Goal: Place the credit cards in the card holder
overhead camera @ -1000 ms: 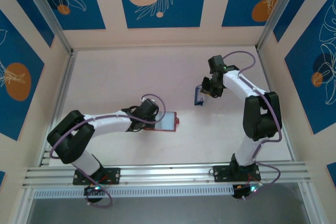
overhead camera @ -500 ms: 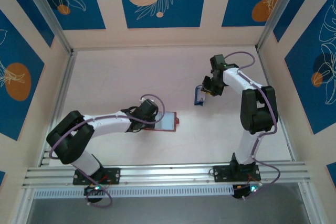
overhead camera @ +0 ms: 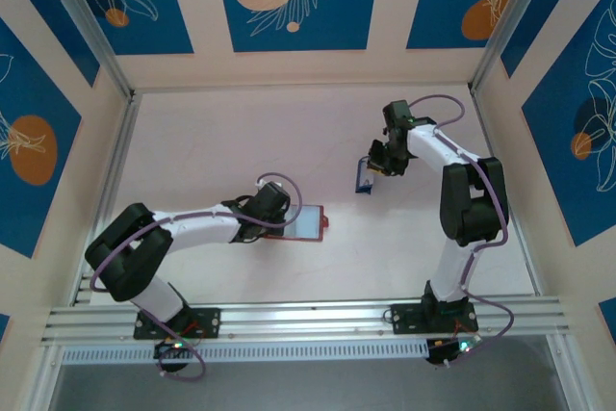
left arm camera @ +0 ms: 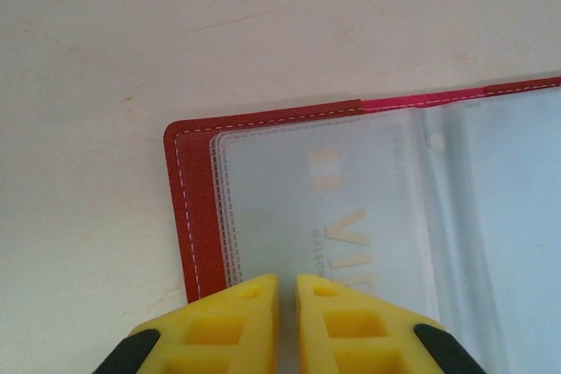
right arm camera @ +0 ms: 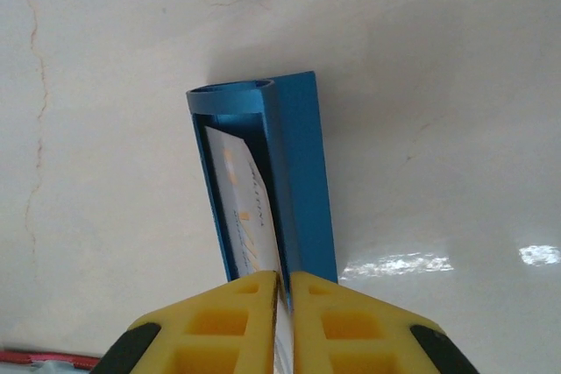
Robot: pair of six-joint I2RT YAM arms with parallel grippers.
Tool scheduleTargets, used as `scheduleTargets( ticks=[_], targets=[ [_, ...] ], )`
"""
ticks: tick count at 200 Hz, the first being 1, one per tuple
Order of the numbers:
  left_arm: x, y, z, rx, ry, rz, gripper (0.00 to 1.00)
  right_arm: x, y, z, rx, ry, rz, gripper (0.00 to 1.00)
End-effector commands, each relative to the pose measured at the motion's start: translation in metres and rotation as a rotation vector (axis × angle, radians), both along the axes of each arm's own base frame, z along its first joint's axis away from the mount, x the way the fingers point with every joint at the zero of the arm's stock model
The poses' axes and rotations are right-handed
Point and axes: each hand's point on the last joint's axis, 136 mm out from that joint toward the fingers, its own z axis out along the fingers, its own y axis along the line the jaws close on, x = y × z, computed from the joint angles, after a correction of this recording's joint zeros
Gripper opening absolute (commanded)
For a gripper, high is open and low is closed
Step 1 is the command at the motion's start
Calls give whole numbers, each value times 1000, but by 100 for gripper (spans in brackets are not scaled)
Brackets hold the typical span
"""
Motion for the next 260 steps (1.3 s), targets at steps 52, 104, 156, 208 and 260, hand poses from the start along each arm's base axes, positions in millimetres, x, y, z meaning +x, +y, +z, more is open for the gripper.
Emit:
scheduleTargets(
  ticks=[52, 104, 156, 208, 260],
  targets=[
    [-13, 12, -16, 29, 64, 14, 12, 7, 14, 8, 15, -11, 51, 13],
    [-14, 13, -17, 28, 66, 15, 12, 8, 17, 1, -37, 12, 74, 16],
    [-14, 14, -16, 27, 63, 19, 12, 7, 19, -2, -109, 27, 97, 10],
    [-15, 15, -11, 21, 55, 18, 12, -1, 20, 38, -112, -46, 101, 0],
    [-11, 15, 6, 11, 16, 17, 12, -37, 107, 93, 217, -174, 277, 0]
  ],
)
